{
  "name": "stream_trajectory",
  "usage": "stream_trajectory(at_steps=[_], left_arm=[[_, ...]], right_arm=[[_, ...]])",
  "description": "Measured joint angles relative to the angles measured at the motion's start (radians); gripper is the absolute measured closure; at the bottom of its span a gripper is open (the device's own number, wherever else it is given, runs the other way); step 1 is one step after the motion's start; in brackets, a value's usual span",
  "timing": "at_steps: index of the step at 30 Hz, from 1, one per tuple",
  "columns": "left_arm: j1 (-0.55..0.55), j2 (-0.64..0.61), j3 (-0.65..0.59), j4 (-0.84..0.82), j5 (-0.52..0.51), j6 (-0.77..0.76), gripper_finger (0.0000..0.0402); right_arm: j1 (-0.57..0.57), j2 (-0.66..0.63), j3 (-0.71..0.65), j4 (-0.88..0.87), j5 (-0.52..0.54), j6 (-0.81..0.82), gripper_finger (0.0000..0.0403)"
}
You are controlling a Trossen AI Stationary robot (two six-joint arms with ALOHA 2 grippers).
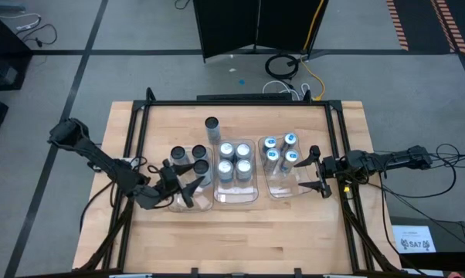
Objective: Sort soda cans
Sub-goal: Put the bottom white soda can into the left transparent bin
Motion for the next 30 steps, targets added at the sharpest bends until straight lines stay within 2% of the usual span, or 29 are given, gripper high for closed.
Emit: stream_trajectory(at_steps=[3,16,19,26,30], left_arm=[[0.000,0.000,-0.026,-0.001,0.000,-0.010,0.0123],[0.000,0.010,-0.173,-0.017,-0.006,-0.243,0.0123],[0.000,0.048,-0.176,-0.010,-0.012,-0.265,0.0123],[0.000,0.181,-0.174,0.150,-0.079,-0.235,0.0123],[0.000,0.220,-0.172,0.189,-0.095,-0.235,0.0123]], right_arm=[[0.000,0.000,0.000,0.000,0.000,0.000,0.0085],[0.000,0.000,0.000,0.001,0.000,0.000,0.0085],[0.000,0.000,0.000,0.002,0.000,0.000,0.0085],[0.000,0.000,0.000,0.002,0.000,0.000,0.0085],[0.000,0.000,0.000,0.003,0.000,0.000,0.0085]])
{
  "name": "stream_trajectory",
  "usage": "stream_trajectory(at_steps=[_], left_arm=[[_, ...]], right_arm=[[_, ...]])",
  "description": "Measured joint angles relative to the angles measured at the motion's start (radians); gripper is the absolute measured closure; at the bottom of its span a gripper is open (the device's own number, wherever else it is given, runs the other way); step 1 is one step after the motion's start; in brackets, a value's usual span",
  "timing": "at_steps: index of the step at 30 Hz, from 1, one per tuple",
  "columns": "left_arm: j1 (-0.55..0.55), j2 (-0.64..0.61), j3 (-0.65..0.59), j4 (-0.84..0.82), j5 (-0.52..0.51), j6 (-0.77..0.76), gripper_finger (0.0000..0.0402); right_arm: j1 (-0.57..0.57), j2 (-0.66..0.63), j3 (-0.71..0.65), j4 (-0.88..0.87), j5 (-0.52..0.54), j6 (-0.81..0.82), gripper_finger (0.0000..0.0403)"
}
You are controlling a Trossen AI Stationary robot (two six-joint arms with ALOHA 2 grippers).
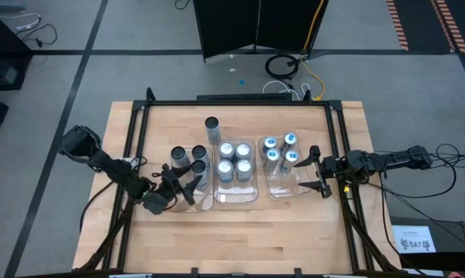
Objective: Sort soda cans
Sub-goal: Put the bottom white soda can into the left transparent bin
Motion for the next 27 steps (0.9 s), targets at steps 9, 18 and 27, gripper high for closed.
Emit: stream_trajectory(at_steps=[9,18,27], left_arm=[[0.000,0.000,0.000,0.031,0.014,0.049,0.0123],[0.000,0.000,0.000,0.029,0.050,0.053,0.0123],[0.000,-0.001,0.000,0.029,0.069,0.053,0.0123]], right_arm=[[0.000,0.000,0.000,0.000,0.000,0.000,0.0085],[0.000,0.000,0.000,0.001,0.000,0.000,0.0085],[0.000,0.000,0.000,0.001,0.000,0.000,0.0085]])
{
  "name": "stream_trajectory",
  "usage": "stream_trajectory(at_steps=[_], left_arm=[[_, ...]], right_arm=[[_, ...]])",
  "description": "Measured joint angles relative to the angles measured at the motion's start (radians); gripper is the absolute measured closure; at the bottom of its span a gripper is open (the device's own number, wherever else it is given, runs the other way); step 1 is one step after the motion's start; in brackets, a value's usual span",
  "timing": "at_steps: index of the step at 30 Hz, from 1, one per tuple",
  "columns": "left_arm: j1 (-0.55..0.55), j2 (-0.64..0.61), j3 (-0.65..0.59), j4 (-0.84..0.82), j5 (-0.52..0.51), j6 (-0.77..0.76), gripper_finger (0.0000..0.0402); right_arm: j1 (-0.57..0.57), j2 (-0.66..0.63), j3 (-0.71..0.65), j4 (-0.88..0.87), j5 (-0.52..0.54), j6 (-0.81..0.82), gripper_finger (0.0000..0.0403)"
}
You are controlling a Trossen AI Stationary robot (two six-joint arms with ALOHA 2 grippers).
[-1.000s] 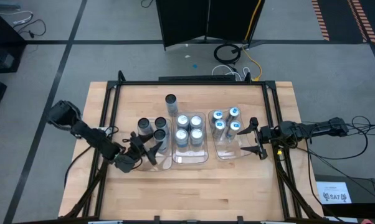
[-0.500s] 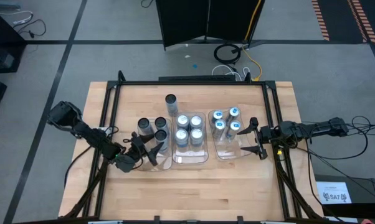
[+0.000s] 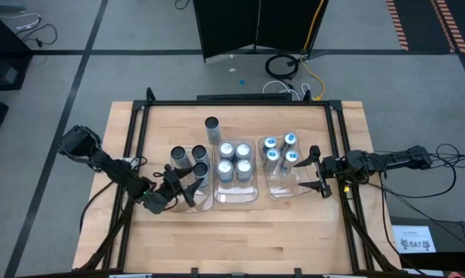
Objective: Sort soda cans
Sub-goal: Put the bottom white soda can into the left transparent bin
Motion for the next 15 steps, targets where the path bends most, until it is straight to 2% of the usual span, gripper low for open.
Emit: stream_trajectory(at_steps=[10,15], left_arm=[[-0.002,0.000,0.000,0.006,0.004,-0.003,0.0122],[-0.002,0.001,0.000,0.005,0.023,-0.010,0.0095]], right_arm=[[0.000,0.000,0.000,0.000,0.000,0.000,0.0085],[0.000,0.000,0.000,0.000,0.000,0.000,0.0085]])
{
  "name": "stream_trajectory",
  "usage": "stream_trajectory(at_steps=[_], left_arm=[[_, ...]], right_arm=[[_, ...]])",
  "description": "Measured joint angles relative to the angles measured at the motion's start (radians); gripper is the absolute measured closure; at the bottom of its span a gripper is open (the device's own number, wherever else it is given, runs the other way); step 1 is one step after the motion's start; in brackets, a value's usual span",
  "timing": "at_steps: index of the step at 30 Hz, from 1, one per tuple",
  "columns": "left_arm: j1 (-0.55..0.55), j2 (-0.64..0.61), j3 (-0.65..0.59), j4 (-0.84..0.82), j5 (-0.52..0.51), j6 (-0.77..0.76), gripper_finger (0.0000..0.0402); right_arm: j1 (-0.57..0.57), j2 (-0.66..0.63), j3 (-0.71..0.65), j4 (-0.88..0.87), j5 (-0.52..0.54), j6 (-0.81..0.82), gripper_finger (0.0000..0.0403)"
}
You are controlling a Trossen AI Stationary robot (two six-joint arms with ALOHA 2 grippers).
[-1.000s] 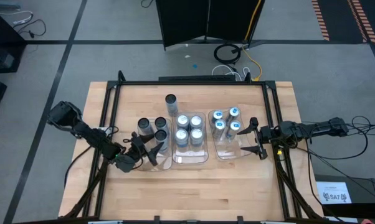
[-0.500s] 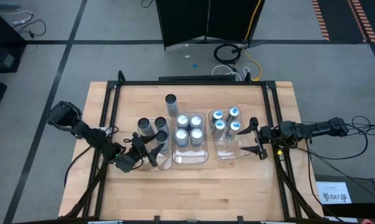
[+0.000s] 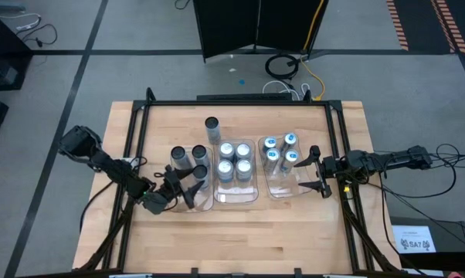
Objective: Sort soda cans
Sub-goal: Put the bottom white soda can into the left transparent bin
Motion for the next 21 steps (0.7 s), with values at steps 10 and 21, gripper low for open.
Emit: stream_trajectory(at_steps=[10,21], left_arm=[[0.000,0.001,-0.002,-0.002,0.035,0.005,0.0043],[-0.024,-0.049,-0.002,0.001,0.033,0.087,0.0042]], right_arm=[[0.000,0.000,0.000,0.000,0.000,0.000,0.0085],[0.000,0.000,0.000,0.000,0.000,0.000,0.0085]])
